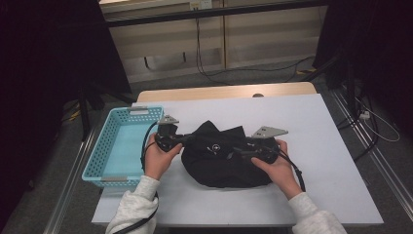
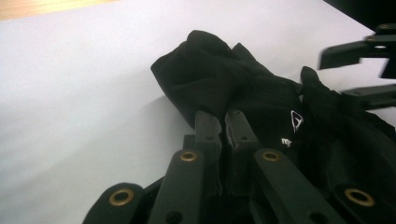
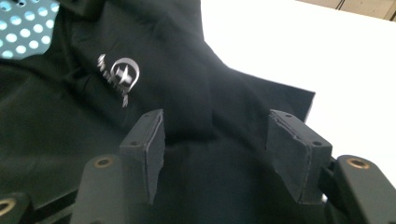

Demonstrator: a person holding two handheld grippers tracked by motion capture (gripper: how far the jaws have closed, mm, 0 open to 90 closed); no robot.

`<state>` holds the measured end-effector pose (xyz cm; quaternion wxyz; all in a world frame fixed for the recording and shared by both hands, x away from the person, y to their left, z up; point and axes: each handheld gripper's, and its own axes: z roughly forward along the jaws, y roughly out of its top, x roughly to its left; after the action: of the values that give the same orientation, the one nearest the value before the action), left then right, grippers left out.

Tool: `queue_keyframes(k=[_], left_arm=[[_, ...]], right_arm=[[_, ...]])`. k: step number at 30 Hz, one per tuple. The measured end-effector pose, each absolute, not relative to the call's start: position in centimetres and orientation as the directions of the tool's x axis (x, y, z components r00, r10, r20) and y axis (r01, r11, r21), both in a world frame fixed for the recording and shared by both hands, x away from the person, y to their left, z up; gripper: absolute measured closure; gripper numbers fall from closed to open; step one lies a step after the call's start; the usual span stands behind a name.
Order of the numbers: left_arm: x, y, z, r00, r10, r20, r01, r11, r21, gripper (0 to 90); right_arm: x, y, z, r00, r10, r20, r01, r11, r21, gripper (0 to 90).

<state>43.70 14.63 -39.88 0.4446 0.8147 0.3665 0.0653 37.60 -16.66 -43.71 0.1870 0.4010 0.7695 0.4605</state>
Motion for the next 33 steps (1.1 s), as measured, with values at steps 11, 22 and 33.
queue_keyframes(k=[11,22,33], left_arm=[[43.3,15.0,-40.2,0.716,0.666,-0.208,0.542,-0.343,0.767,85.6],[42.6,16.2,-39.9,0.696,0.686,-0.211,0.540,-0.307,0.784,85.5],[42.2,14.7,-39.4,0.730,0.655,-0.195,0.492,-0.305,0.816,77.4]], right_arm=[[39.8,-12.9,-45.0,-0.652,0.750,0.110,0.492,0.309,0.814,51.8],[39.9,-12.0,-44.8,-0.706,0.689,0.165,0.494,0.312,0.811,89.0],[38.9,-16.4,-39.8,-0.662,0.736,0.146,0.421,0.204,0.884,89.0]])
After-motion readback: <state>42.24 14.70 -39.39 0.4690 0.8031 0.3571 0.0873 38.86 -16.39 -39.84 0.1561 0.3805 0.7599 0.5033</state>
